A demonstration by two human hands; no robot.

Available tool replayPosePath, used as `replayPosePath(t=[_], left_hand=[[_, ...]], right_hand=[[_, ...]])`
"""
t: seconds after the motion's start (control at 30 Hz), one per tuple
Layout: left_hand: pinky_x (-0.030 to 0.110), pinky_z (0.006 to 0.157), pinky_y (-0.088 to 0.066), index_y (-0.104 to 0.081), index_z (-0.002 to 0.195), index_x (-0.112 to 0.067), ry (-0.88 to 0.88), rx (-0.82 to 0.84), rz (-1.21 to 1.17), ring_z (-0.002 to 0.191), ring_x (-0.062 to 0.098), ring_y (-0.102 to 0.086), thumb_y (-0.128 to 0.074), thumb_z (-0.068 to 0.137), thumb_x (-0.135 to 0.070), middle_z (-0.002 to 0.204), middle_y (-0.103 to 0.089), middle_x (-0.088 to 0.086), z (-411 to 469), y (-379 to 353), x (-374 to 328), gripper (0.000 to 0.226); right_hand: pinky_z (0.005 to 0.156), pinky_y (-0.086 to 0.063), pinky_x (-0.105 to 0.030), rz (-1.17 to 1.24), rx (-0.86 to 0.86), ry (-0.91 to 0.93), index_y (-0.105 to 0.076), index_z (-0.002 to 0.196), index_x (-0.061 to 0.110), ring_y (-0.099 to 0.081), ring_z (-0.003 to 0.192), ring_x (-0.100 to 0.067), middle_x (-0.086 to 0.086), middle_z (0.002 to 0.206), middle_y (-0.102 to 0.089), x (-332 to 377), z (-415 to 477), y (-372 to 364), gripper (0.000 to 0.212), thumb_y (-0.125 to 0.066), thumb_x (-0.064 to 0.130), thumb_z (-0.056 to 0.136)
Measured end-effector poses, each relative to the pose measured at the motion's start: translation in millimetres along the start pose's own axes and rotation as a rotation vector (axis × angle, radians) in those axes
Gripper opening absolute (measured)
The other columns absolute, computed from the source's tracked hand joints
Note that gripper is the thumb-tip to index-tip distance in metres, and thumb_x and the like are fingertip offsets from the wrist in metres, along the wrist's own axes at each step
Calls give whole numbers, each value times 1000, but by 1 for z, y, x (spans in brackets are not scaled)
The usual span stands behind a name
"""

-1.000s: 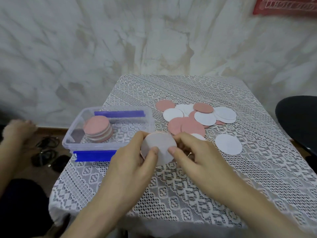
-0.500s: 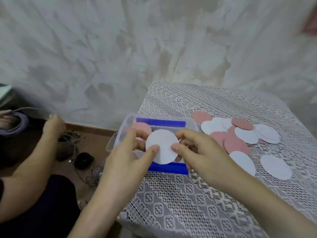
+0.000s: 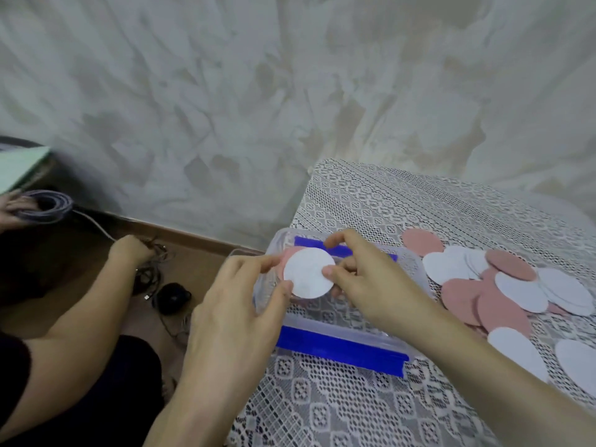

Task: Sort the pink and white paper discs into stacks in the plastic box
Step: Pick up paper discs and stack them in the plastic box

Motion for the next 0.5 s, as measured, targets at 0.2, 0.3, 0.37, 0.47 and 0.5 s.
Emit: replayPosePath(t=[0.2, 0.3, 0.37, 0.47, 0.5], left_hand=[[33, 82, -51, -44, 144, -44, 9, 45, 80, 98, -5, -55, -49, 93, -57, 119, -42, -28, 4, -5, 7, 53], [33, 82, -50, -43, 145, -46, 16, 54, 86, 97, 0, -57, -47, 93, -57, 119, -42, -28, 3, -6, 8, 54], [32, 79, -49, -43, 145, -47, 15, 52, 90, 95, 1, -58, -46, 92, -58, 119, -42, -27, 4, -6, 8, 54], [30, 76, -48, -43, 145, -49, 13, 57, 107, 93, -4, -56, -45, 90, -57, 120, -41, -29, 3, -6, 10, 55], [30, 75, -47, -42, 145, -49, 11, 58, 121, 93, -6, -55, -45, 90, -57, 120, -40, -30, 3, -6, 11, 56]], right_hand=[[71, -50, -39, -264, 57, 98, -50, 109, 40, -61, 73, -10, 7, 77, -67, 7, 0, -8, 17, -54, 51, 97], [71, -50, -37, -382, 87, 105, -45, 111, 43, -57, 77, -8, 16, 74, -57, 10, -1, -6, 41, -63, 67, 83], [69, -48, -35, -448, 97, 112, -43, 113, 43, -54, 76, -8, 18, 69, -52, 13, -1, -7, 45, -67, 65, 82], [71, -47, -35, -514, 75, 160, -45, 122, 37, -58, 83, -13, 15, 76, -53, 19, 7, -10, 41, -65, 53, 90], [73, -48, -36, -509, 58, 177, -47, 124, 36, -59, 85, -15, 14, 79, -54, 20, 11, -10, 38, -64, 48, 93]])
Point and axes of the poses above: each hand's wrist, its own z-axis towards the middle knuckle, its own y-axis out of the back of the hand, x = y × z, the point moved 5 cm from there along z, towards the middle knuckle
